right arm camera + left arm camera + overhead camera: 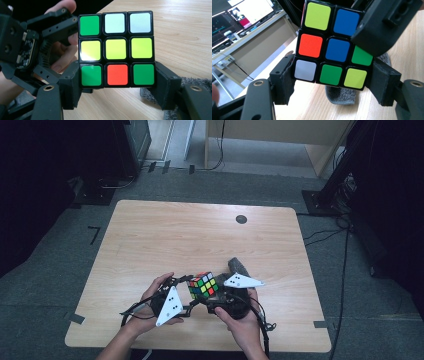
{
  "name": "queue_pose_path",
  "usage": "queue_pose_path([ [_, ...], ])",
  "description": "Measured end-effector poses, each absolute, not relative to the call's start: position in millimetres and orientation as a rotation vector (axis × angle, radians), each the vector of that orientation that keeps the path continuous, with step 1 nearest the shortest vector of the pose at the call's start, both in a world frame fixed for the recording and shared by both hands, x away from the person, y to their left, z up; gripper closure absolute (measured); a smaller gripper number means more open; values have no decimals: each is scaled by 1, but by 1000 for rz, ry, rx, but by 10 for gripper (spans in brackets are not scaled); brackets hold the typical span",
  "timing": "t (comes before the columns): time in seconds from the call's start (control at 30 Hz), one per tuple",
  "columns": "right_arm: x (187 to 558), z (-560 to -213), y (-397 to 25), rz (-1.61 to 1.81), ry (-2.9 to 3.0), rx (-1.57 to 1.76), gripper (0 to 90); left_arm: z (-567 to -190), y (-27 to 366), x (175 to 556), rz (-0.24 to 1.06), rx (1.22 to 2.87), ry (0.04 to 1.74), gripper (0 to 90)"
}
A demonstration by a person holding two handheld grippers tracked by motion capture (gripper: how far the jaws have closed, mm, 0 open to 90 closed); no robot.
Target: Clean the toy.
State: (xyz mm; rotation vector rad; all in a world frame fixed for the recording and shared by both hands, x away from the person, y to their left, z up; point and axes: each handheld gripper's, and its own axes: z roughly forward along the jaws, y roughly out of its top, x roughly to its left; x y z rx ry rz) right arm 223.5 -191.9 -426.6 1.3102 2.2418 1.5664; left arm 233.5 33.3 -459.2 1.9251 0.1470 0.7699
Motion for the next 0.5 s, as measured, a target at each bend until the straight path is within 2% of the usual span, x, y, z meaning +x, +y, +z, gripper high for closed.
queue_pose_path([
  [0.1,222,-427,-193,1586,2221,1302,340,-458,33,233,760,1925,164,318],
  [0.2,222,-427,-193,1613,2197,1274,328,-456,37,236,673,1923,217,327],
  [0.37,222,-425,-199,1675,2164,1238,265,-456,46,247,610,1921,331,329],
  [0.5,219,-419,-211,1723,2035,1225,265,-458,56,257,571,1916,444,330],
])
